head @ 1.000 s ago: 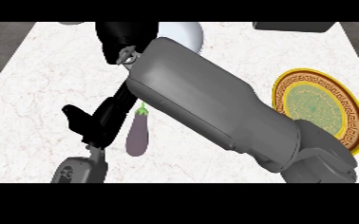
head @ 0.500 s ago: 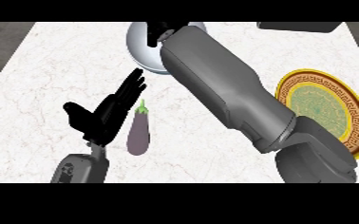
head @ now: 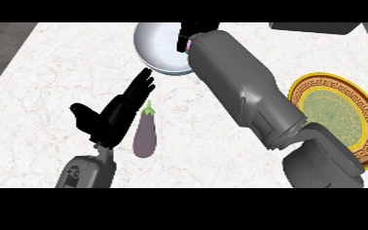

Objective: Pick the cupcake from the plate and place it in the bowl

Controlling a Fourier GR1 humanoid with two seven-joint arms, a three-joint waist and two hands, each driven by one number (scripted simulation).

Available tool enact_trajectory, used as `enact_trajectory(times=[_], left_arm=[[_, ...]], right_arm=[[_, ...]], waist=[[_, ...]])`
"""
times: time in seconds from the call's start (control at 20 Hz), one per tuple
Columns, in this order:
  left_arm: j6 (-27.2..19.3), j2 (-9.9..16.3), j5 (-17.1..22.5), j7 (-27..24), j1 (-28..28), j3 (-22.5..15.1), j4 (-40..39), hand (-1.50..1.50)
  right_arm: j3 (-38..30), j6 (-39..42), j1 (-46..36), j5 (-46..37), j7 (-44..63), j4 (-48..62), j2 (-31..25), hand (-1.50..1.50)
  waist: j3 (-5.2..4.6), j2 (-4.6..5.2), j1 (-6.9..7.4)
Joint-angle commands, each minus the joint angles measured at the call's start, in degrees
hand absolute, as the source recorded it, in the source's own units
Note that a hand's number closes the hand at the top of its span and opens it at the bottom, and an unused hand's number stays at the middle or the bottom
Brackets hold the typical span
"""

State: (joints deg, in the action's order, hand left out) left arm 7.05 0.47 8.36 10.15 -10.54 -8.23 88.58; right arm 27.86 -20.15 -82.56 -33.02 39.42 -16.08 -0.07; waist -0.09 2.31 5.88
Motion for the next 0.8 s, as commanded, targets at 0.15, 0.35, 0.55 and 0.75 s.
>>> enact_trajectory(times=[0.15, 0.35, 0.55, 0.75], left_arm=[[0.55, 1.01, 0.89, 0.3, -0.02, 1.45, 0.05, 0.0], [0.63, 1.07, 0.43, -0.92, 1.46, 1.2, -0.17, 0.0], [0.74, 0.9, 1.06, -1.23, 2.18, 1.77, -0.78, 0.0], [-1.87, 0.0, -1.13, -1.96, 1.21, 2.01, -2.45, 0.0]], right_arm=[[-7.69, -12.54, 3.47, 7.04, -8.79, -3.2, 0.07, -1.5], [-13.8, -25.21, 5.2, 11.29, -18.06, -10.2, 0.07, -1.5], [-15.28, -29.13, 10.99, 17.52, -28.8, -20.23, 0.07, -1.5], [-8.55, -29.56, 18.38, 24.06, -32.38, -32.89, 0.07, -1.5]], waist=[[0.11, -0.29, -0.28], [0.28, -0.47, -1.34], [0.21, -1.28, -2.33], [0.14, -2.29, -4.43]])
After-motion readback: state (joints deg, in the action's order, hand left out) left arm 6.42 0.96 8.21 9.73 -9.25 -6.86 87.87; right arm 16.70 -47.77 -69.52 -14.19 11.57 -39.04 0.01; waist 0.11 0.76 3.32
